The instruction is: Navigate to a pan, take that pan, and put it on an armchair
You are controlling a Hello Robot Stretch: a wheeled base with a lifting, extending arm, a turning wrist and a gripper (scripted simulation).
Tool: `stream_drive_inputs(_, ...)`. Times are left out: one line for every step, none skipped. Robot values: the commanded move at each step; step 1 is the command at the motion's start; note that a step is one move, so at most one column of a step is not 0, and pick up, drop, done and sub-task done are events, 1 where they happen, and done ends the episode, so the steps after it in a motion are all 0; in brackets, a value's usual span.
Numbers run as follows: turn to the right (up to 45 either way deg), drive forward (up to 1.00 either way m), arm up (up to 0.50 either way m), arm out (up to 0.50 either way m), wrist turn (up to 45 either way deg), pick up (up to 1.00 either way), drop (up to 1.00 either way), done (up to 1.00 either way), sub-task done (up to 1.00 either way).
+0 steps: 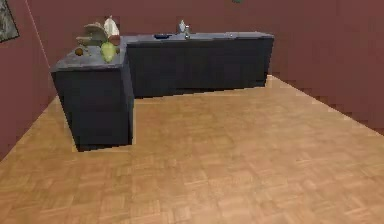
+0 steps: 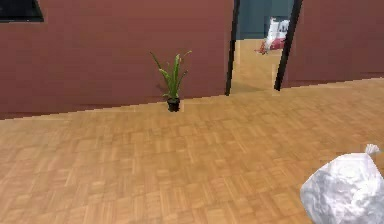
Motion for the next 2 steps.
stream_drive_inputs(0.0, 1.00, 0.00, 0.00, 0.0, 0.00, 0.00, 0.00, 0.00)
stream_drive_inputs(0.0, 0.75, 0.00, 0.00, 0.0, 0.00, 0.00, 0.00, 0.00)
